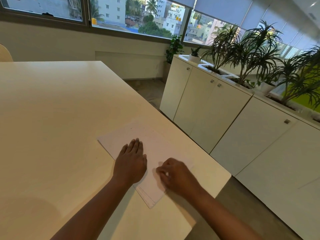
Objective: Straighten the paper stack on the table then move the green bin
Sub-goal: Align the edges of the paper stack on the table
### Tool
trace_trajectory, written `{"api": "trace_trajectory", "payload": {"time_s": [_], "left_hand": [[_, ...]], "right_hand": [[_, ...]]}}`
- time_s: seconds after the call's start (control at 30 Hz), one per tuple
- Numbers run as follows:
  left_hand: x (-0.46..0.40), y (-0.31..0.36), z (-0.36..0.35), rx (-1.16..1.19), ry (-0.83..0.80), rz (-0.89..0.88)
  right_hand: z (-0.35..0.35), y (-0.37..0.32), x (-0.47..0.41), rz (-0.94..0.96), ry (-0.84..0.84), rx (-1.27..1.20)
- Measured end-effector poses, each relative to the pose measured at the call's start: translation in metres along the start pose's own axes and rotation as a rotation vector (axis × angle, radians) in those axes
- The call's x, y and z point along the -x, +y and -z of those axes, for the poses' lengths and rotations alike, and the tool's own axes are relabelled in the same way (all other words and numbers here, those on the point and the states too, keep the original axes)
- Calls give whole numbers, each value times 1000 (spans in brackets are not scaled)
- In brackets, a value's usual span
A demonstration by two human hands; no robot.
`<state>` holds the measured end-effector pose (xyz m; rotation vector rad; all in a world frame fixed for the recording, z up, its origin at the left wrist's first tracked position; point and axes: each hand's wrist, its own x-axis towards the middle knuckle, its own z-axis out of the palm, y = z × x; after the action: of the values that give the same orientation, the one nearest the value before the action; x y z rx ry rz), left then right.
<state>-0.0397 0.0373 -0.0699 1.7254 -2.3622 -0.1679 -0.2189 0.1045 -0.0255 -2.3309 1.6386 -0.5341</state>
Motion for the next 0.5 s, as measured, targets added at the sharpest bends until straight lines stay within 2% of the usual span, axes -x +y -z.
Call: {"api": "trace_trajectory", "payload": {"time_s": [0.1, 0.3, 0.5], "left_hand": [[0, 0, 0, -1, -3, 4], [0, 0, -2, -4, 5, 5], [1, 0, -2, -1, 2, 4]], "right_hand": [[13, 20, -10, -116, 97, 80], [-19, -17, 19, 56, -49, -41], [14, 21, -3, -104, 99, 119]]}}
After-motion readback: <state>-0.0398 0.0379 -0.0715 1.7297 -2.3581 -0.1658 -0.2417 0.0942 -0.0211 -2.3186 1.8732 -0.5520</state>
